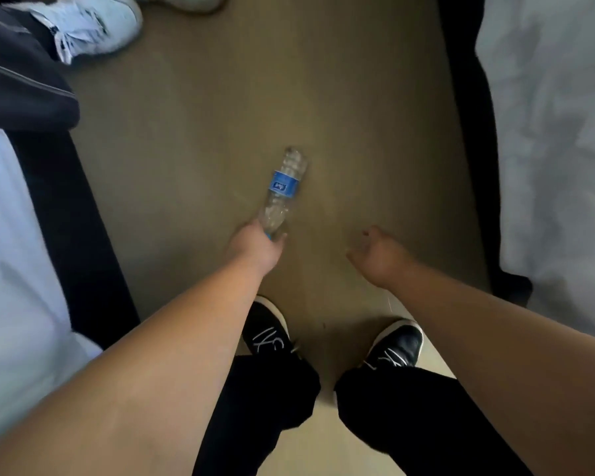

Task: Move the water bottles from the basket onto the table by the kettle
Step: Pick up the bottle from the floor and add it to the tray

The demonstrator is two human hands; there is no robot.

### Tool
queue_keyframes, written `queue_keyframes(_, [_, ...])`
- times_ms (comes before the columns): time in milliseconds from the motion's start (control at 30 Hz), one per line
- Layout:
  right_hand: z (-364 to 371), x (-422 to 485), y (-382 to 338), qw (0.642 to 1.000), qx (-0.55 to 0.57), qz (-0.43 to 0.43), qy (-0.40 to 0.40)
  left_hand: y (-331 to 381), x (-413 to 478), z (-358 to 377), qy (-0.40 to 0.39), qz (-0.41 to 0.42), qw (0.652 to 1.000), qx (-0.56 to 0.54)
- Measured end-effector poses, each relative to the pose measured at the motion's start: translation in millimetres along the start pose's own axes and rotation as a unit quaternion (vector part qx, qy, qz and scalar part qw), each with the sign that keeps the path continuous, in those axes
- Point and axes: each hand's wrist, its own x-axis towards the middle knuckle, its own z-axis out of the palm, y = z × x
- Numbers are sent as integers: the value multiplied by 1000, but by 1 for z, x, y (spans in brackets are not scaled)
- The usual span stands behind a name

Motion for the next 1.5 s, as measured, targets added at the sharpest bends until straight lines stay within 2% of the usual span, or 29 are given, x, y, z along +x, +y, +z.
queue_keyframes(333, [16,113,3,998,-43,-40,13,-17,102,50,43,6,999,-29])
queue_keyframes(467, [5,114,3,998,-51,-43,15,-12,102,39,23,5,999,-33])
queue_keyframes(567, [-8,92,-5,998,-41,-41,17,-1,81,18,43,-4,998,-38])
queue_keyframes(733, [-30,18,-17,998,-33,-46,0,24,8,-26,66,-24,997,-41])
queue_keyframes(1000, [-94,-162,-39,999,-42,-8,-4,57,-165,-131,21,-9,997,76])
queue_keyframes(1300, [-185,-374,-72,998,-28,-53,20,109,-364,-249,10,123,983,134])
queue_keyframes(1500, [-221,-469,-58,996,-6,-38,78,152,-445,-300,45,212,945,245])
